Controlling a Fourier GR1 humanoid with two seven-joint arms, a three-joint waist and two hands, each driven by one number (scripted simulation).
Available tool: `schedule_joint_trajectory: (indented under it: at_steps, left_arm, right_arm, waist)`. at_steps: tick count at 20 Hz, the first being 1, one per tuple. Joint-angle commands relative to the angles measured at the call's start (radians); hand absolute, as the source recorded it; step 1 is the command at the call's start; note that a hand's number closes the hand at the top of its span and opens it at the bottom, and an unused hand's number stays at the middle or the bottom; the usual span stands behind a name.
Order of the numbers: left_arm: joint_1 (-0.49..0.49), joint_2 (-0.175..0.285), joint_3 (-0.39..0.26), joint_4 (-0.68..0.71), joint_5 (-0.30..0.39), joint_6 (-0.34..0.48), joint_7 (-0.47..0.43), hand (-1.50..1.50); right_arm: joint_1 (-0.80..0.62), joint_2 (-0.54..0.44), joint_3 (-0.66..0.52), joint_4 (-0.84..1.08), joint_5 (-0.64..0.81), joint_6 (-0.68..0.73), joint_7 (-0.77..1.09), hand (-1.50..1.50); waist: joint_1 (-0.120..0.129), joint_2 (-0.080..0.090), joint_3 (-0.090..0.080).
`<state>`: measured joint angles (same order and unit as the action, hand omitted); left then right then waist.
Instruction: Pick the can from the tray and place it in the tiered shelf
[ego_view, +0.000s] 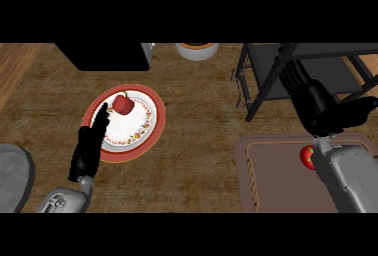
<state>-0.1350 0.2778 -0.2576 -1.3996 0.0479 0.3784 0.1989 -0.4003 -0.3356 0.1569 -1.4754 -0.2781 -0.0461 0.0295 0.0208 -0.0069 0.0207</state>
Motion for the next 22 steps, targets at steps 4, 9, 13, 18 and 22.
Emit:
schedule_joint_trajectory:
  at_steps: [4,9,13,18,22]
  left_arm:
    - [-0.029,0.011,-0.016,-0.076,-0.003,-0.076,-0.107,0.0]
    - [-0.06,0.016,-0.012,-0.085,0.006,-0.084,-0.095,0.0]
    - [-0.045,0.004,-0.027,-0.091,0.041,-0.148,-0.151,0.0]
    - [-0.066,0.028,-0.007,-0.087,0.046,-0.188,-0.153,0.0]
    - [-0.073,-0.018,-0.012,-0.022,0.035,-0.18,-0.197,0.0]
  right_arm:
    - [0.049,-0.217,-0.16,0.126,-0.209,0.388,-0.066,-1.5]
    - [0.112,-0.39,-0.179,0.165,0.002,0.292,-0.07,1.5]
    - [0.211,-0.313,-0.307,0.407,0.038,0.178,-0.36,-1.5]
    - [0.142,-0.338,-0.455,0.687,-0.124,0.404,-0.579,-1.5]
    - [0.137,-0.461,-0.407,0.75,-0.099,0.698,-0.624,-1.5]
  waist:
    - [-0.02,0.01,-0.019]
    - [-0.079,0.015,-0.035]
    - [-0.019,0.025,-0.015]
    - [0.0,0.017,-0.016]
    - [-0.008,0.016,-0.018]
